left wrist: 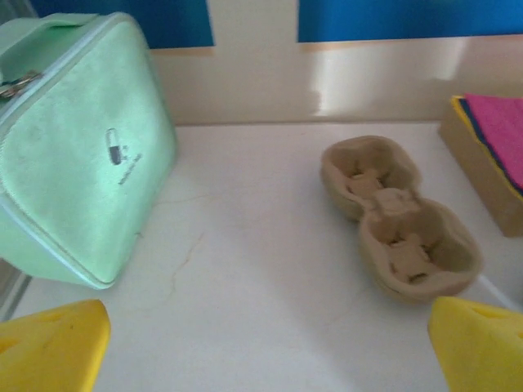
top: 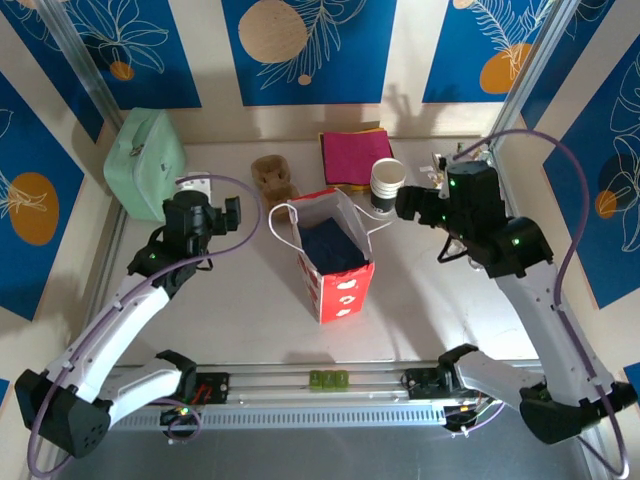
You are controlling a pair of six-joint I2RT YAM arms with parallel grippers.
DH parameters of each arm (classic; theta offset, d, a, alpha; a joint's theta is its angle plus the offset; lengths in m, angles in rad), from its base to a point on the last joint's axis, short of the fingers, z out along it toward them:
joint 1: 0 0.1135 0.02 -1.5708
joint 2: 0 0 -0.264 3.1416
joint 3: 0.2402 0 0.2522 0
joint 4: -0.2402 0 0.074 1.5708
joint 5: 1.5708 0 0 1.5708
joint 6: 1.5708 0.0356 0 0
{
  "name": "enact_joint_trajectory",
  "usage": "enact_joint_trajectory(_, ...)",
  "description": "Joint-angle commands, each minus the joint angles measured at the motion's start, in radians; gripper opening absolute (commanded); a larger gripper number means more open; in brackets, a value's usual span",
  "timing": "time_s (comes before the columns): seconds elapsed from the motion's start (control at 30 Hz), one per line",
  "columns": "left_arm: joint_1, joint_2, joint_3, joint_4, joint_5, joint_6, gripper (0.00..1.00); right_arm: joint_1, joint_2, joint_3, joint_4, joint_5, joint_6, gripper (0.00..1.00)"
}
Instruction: Pack the takeout coffee
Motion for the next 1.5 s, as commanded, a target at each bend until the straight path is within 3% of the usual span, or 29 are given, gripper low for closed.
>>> enact_joint_trajectory(0.0, 0.051, 0.010, -0.065, 0.070, -0.028, -0.004, 0.99, -0.075, -0.065, -0.151, 0.173, 0.080, -0.003, 0.99)
enact_joint_trajectory(0.1, 0.068, 0.021, -0.138, 0.141, -0.091, -0.004, 0.99, -0.161, -0.103, -0.297, 0.279, 0.113, -0.004, 0.99)
enact_joint_trajectory(0.27, 0.094, 0.088, -0.260, 0.313, -0.179, 0.030, 0.99, -0.294, -0.125, -0.535, 0.515, 0.037, -0.028, 0.99)
enact_joint_trajectory(0.4, 0.111, 0.162, -0.351, 0.483, -0.249, 0.068, 0.99, -0.354, -0.111, -0.719, 0.724, 0.057, -0.045, 0.99)
enact_joint_trajectory(0.57, 0.118, 0.250, -0.470, 0.742, -0.242, 0.192, 0.99, -0.389, -0.033, -0.884, 1.027, 0.005, -0.114, 0.99)
enact_joint_trajectory(0.8, 0.173, 0.372, -0.546, 1.031, -0.060, 0.227, 0.99, -0.377, 0.159, -0.956, 1.307, -0.075, -0.167, 0.99)
enact_joint_trajectory(1.0, 0.282, 0.479, -0.623, 1.314, 0.141, 0.221, 0.99, -0.267, 0.327, -0.918, 1.509, -0.053, -0.291, 0.99)
enact_joint_trajectory(1.1, 0.286, 0.473, -0.621, 1.290, 0.179, 0.220, 0.99, -0.254, 0.394, -0.875, 1.529, -0.039, -0.327, 0.99)
enact_joint_trajectory(1.2, 0.287, 0.489, -0.580, 1.228, 0.207, 0.230, 0.99, -0.280, 0.467, -0.916, 1.678, -0.111, -0.334, 0.99)
enact_joint_trajectory(1.3, 0.286, 0.526, -0.573, 1.237, 0.213, 0.230, 0.99, -0.318, 0.466, -0.892, 1.620, -0.164, -0.302, 0.99)
enact_joint_trajectory(1.37, 0.289, 0.560, -0.591, 1.331, 0.208, 0.236, 0.99, -0.338, 0.474, -0.872, 1.584, -0.193, -0.287, 0.99)
enact_joint_trajectory(1.4, 0.290, 0.534, -0.578, 1.244, 0.206, 0.221, 0.99, -0.342, 0.475, -0.882, 1.600, -0.210, -0.287, 0.99)
enact_joint_trajectory(1.47, 0.289, 0.559, -0.575, 1.286, 0.197, 0.231, 0.99, -0.346, 0.520, -0.937, 1.758, -0.259, -0.303, 0.99)
